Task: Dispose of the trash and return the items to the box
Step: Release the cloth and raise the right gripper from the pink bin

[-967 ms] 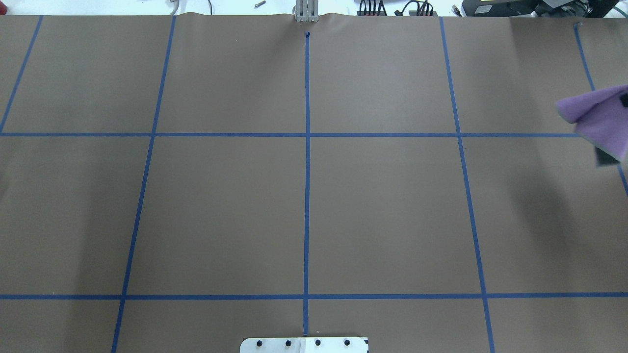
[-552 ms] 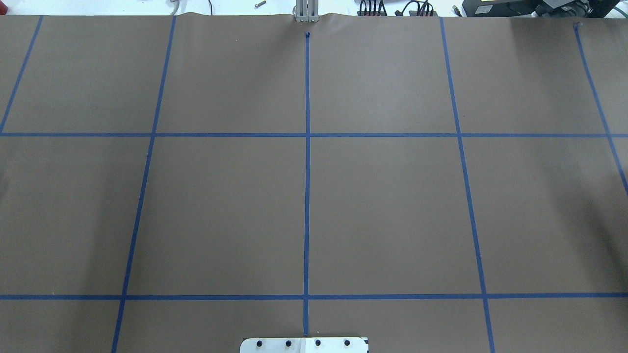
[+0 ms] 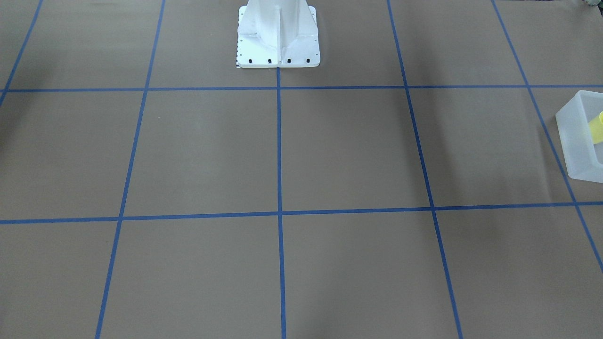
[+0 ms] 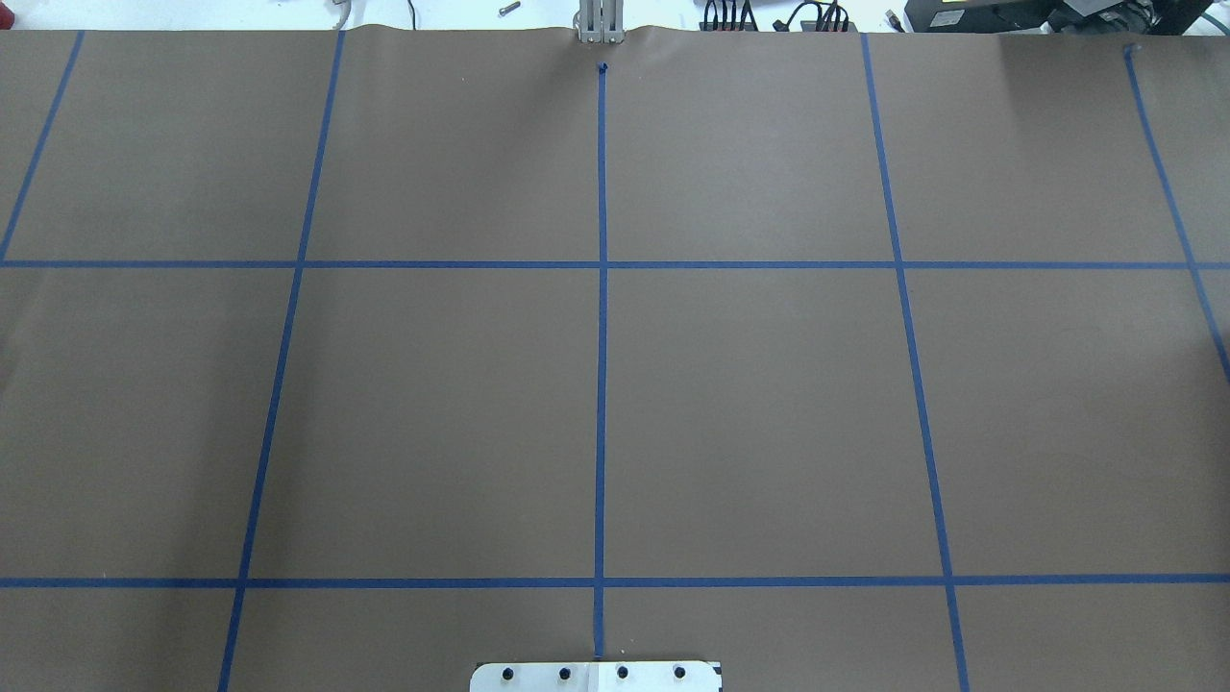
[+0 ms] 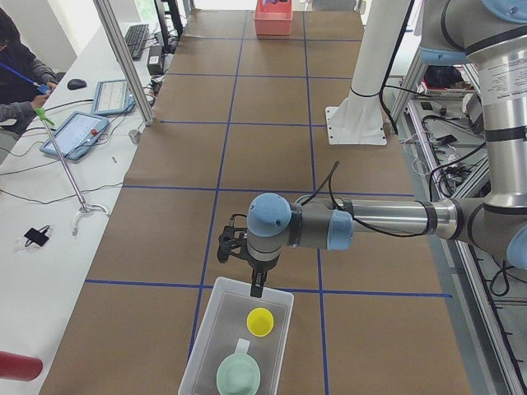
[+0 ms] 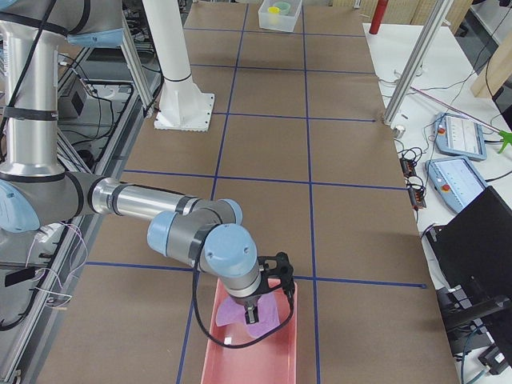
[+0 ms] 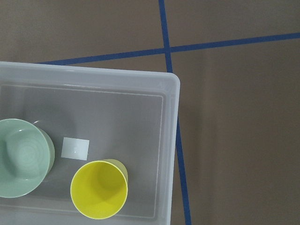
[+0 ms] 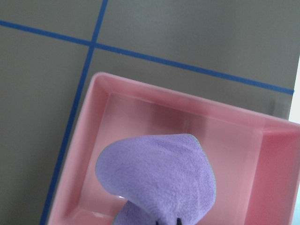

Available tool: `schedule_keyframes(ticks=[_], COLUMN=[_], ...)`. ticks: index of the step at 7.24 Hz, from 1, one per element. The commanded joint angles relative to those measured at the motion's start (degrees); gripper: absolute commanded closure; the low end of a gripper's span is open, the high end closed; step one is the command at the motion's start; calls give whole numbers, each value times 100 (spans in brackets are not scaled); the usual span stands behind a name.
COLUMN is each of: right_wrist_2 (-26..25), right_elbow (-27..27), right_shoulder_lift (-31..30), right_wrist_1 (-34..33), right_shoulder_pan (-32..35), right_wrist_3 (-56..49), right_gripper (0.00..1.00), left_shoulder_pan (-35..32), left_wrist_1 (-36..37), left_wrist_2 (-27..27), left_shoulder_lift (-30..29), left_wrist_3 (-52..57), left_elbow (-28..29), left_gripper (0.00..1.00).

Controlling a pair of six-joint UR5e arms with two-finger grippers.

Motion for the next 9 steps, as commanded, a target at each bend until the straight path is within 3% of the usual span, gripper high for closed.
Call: schedule_keyframes(ticks=[1,3,5,7,9], right_wrist_2=[-25,-16,-25,-25,-25], right_elbow=[-401,-813,-1007,-1593,-1877], right_shoulder_lift=[-186,-187,-161,443,490], right_wrist_1=[41,416,1119,1333,1692], right_shoulder_pan=[154,50,-337,-592,-637], right_wrist_3=[-456,-377,481,914,959], right_gripper=[100,100,100,100,100], left_shoulder_pan=[2,11,11,19,19], left_wrist_1=[-7,-16,-7,-7,1], left_wrist_2=[0,0,-9,0,8], left_shoulder_lift=[5,-4,-4,-4,5], left_wrist_3=[-1,-1,-1,-1,-1], left_elbow=[-54,-81,-124,-168,-239], left_gripper=[2,2,2,2,2])
